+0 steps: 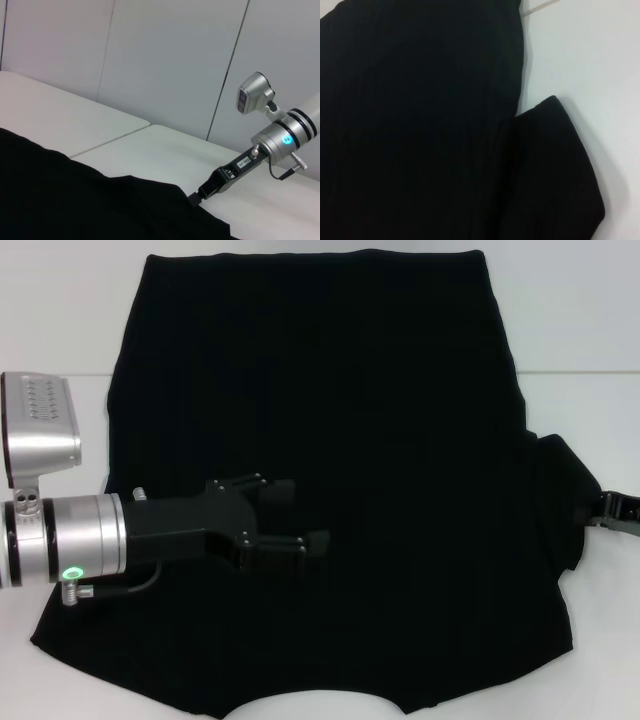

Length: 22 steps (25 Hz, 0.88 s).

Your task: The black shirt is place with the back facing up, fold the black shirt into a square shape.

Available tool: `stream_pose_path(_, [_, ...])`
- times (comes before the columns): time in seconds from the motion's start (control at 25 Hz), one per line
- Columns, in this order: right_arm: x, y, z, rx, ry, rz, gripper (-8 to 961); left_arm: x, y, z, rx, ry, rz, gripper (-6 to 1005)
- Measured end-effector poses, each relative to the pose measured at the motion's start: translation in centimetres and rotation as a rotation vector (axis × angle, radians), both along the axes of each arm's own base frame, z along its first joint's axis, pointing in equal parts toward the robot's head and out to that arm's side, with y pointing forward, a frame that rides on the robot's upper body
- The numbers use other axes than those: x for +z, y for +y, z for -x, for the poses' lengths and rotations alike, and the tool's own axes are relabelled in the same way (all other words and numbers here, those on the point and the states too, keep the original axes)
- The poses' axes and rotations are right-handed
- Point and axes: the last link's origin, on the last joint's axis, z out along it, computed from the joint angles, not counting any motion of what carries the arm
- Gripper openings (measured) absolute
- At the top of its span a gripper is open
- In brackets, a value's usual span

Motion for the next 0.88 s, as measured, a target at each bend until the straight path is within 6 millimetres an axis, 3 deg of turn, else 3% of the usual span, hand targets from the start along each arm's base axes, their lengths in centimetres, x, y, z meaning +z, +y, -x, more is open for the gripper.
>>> stream_pose_path(0.52, [2.9,-0.3,-1.4,0.000,0.018,-0.116,4,0.3,0.1,-0.1,0.014,-0.028,-0.009,917])
stream_pose_path(0.88, [3.8,-0.6,-1.9,0.031,0.027,-0.170,5,0.3,0.0,0.0,0.018,-0.035,-0.011,916])
